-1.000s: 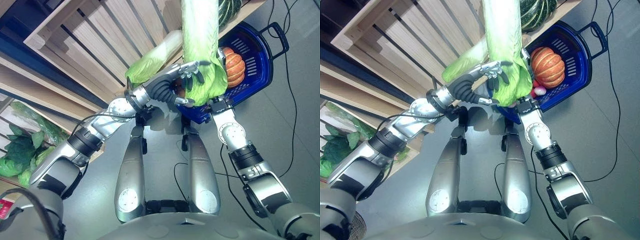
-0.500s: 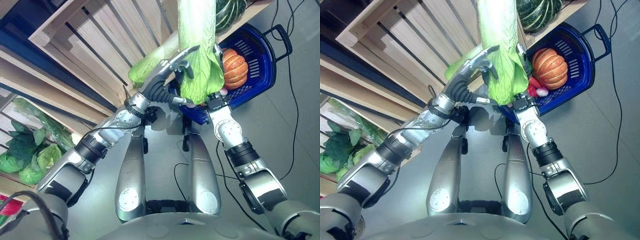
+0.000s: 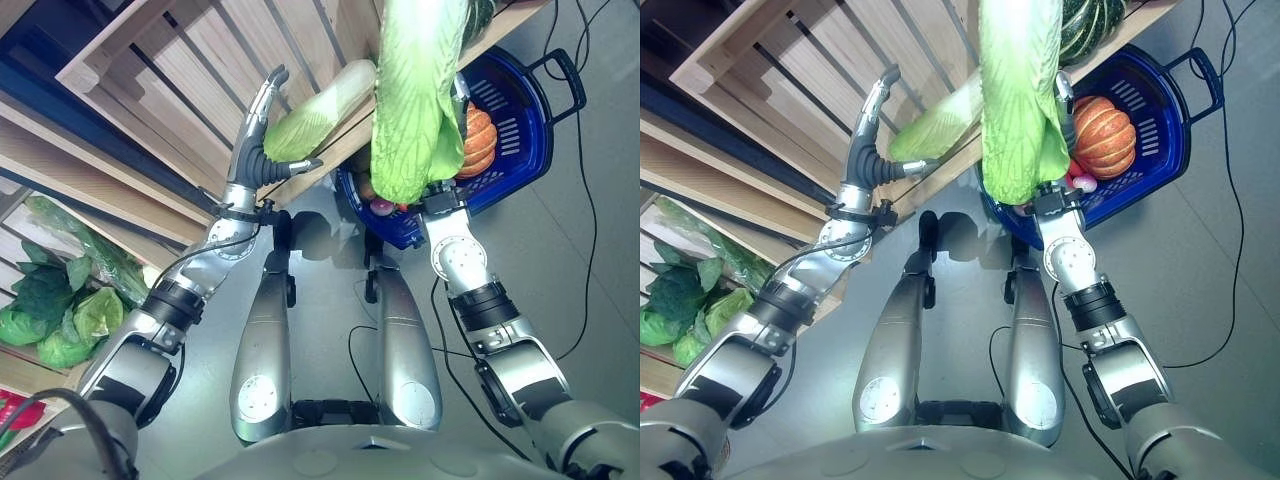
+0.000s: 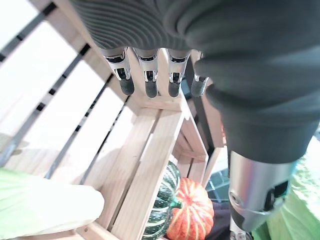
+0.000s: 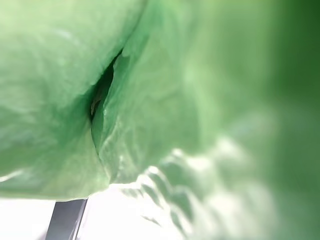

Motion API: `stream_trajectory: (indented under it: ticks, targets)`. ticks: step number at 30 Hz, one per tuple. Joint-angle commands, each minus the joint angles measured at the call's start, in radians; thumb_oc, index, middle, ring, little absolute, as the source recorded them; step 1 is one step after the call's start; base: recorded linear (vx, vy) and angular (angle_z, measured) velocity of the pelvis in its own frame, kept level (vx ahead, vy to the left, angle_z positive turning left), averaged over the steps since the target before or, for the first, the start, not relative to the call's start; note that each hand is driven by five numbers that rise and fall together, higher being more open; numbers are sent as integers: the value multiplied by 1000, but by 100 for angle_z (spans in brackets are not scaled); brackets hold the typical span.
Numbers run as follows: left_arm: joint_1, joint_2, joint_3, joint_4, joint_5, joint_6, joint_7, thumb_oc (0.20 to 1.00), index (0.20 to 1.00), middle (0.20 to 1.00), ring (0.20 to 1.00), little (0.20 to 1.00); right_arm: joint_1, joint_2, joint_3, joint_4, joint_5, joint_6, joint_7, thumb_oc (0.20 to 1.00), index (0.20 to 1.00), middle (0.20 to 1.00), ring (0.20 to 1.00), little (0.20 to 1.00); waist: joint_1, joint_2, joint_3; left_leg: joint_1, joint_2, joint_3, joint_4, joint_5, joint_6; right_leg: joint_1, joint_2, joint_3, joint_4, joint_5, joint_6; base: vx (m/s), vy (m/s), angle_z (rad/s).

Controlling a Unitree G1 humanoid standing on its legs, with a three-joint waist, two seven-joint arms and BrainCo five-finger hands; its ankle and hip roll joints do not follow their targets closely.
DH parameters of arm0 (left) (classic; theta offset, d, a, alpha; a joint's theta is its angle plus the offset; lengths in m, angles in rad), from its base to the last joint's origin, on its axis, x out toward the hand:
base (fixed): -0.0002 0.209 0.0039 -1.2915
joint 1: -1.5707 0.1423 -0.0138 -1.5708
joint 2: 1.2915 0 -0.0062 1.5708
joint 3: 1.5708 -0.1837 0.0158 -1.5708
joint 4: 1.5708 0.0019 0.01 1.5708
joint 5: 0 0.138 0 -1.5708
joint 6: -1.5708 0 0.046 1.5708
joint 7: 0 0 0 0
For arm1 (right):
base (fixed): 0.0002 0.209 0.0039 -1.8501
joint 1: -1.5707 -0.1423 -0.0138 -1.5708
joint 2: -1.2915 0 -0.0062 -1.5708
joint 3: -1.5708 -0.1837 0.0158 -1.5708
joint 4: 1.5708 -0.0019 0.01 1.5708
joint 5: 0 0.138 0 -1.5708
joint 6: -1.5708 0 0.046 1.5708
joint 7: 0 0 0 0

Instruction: Pick up fruits and vegetables into the basket

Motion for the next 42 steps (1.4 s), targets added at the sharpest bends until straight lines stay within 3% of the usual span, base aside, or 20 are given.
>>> stream_trajectory:
  ticks: [1,15,18,28,38,42]
  targets:
    - [0,-17,68,-13,-42,-25,32,1000,1000,1000,1000,1000,-24,24,-70,-129,-7,-53,40,200,200,200,200,200,-21,-13,-33,21,-34,14,53,-99,58,81,13,-50,-77,43,-4,0,0,0]
    - [25,-13,99,77,-40,-33,65,1000,1000,1000,1000,1000,3,-11,-168,-84,5,-140,-7,200,200,200,200,200,-32,-10,-33,26,-35,10,51,-100,60,85,18,-39,-75,41,-3,0,1,0]
    - [23,5,85,111,17,-42,75,1000,1000,1000,1000,1000,18,-34,-198,-39,30,-160,-18,200,200,200,200,200,-38,-9,-33,21,-34,11,51,-98,60,81,19,-37,-77,43,-5,0,0,0]
    - [23,15,59,197,4,-59,106,1000,1000,1000,1000,1000,48,-75,-243,130,129,-232,-28,200,200,200,200,200,-49,3,-33,7,-33,15,51,-96,58,66,17,-30,-78,46,-4,-1,9,-3]
    - [-4,5,36,242,-13,-90,139,1000,1000,1000,1000,1000,17,-83,-258,388,207,-190,-59,200,200,200,200,200,-45,26,-33,-14,-39,10,51,-90,56,45,13,-30,-79,51,-7,1,2,-2]
    - [-28,0,18,258,-24,-97,144,1000,1000,1000,1000,1000,-18,-94,-251,506,173,-170,-101,200,200,200,200,200,-39,37,-33,-27,-42,5,52,-84,54,35,9,-35,-76,52,-9,-1,-11,-6]
